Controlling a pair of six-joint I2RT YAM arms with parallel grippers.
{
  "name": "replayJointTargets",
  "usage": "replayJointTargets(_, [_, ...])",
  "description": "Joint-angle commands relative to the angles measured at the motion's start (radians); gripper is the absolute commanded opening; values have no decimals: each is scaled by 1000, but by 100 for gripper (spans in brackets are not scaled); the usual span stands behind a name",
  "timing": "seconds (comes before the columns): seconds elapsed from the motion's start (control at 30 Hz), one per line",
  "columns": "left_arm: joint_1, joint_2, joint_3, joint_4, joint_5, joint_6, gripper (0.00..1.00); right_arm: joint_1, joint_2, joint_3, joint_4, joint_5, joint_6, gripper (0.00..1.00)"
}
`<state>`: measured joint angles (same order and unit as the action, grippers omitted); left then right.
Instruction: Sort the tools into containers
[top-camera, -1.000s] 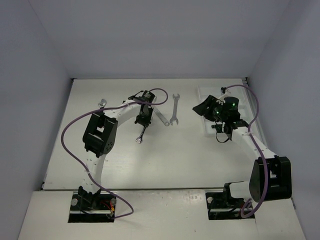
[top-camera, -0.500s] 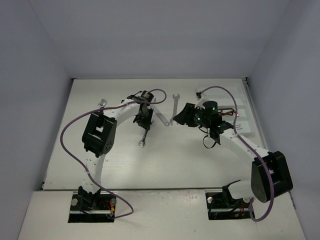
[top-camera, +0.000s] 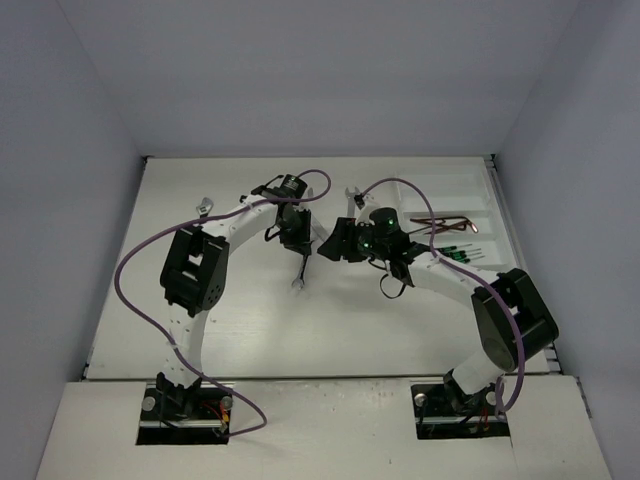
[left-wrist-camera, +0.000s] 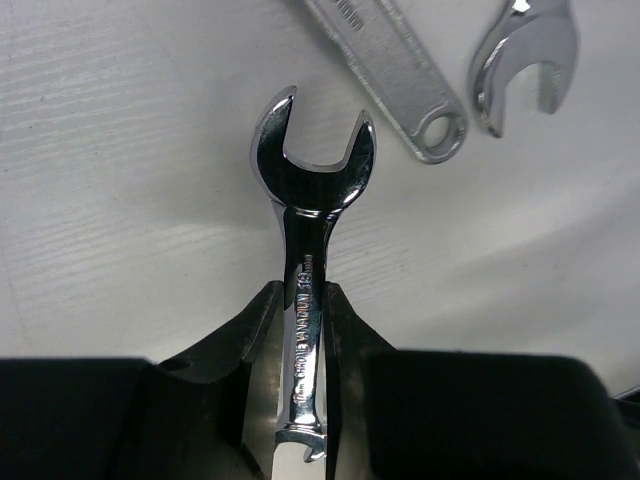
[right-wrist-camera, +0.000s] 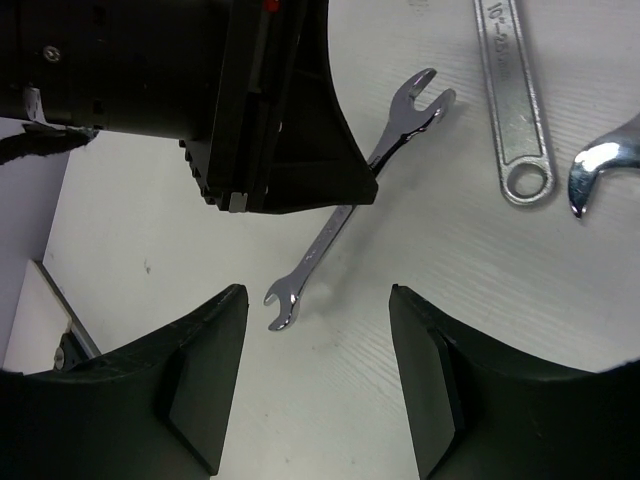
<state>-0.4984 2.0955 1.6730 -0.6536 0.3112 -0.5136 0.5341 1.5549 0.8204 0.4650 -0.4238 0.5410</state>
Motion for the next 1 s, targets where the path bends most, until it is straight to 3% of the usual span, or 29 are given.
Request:
replayJointTargets(0.0, [-3,-150,-4,118,48,-93,0,33,31,62,123,21,12,56])
replayJointTargets(0.43, [-5,-237,-97,283,115,-230,0,61,93,72,164,68,54,54])
replayJointTargets(0.57, [-5,-254,-110,295,116,-244,0,61,105,82,165,82,54,49])
replayJointTargets(0.87, [-9,-287,-121,318,115,-260,0,62,137,96,170,110,51,25])
replayJointTargets(0.97, [-10,-290,-127,318,115,-259,0,61,129,97,170,124,47,5])
